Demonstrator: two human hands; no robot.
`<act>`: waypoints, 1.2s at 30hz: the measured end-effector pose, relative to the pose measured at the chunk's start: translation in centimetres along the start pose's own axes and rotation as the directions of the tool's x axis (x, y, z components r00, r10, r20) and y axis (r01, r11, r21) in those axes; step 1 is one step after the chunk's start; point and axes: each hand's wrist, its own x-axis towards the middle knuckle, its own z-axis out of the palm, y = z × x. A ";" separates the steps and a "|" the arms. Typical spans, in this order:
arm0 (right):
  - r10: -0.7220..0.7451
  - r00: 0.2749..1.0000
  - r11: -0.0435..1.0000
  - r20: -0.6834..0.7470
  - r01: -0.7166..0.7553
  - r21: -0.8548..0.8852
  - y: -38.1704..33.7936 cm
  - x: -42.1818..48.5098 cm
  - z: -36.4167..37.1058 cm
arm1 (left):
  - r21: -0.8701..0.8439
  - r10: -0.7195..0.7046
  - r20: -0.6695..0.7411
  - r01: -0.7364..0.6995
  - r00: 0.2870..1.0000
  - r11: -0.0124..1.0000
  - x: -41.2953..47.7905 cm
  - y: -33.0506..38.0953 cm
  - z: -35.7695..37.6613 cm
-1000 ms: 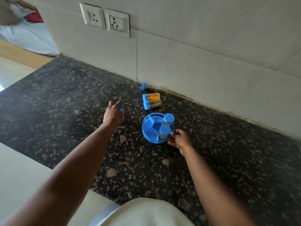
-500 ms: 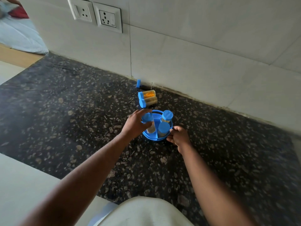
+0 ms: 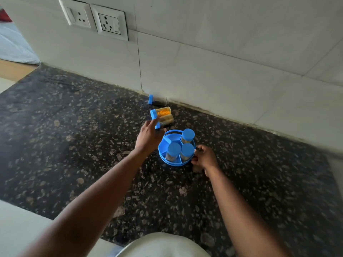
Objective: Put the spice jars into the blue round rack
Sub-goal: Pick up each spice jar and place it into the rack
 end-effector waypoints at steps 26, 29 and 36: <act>0.001 1.000 0.997 0.026 0.001 -0.071 -0.2 0.7 -1.8 | -0.415 -0.047 -0.039 0.027 0.998 0.910 3.2 0.9 -0.5; 0.016 1.000 0.997 0.025 -0.014 -0.076 -0.3 0.7 -1.7 | -0.254 0.072 0.098 -0.045 0.993 0.966 2.6 1.7 -0.6; 0.027 0.999 0.996 0.025 -0.025 -0.090 -0.7 0.4 -1.8 | -0.234 0.195 0.233 -0.140 0.953 0.962 2.0 2.7 -0.1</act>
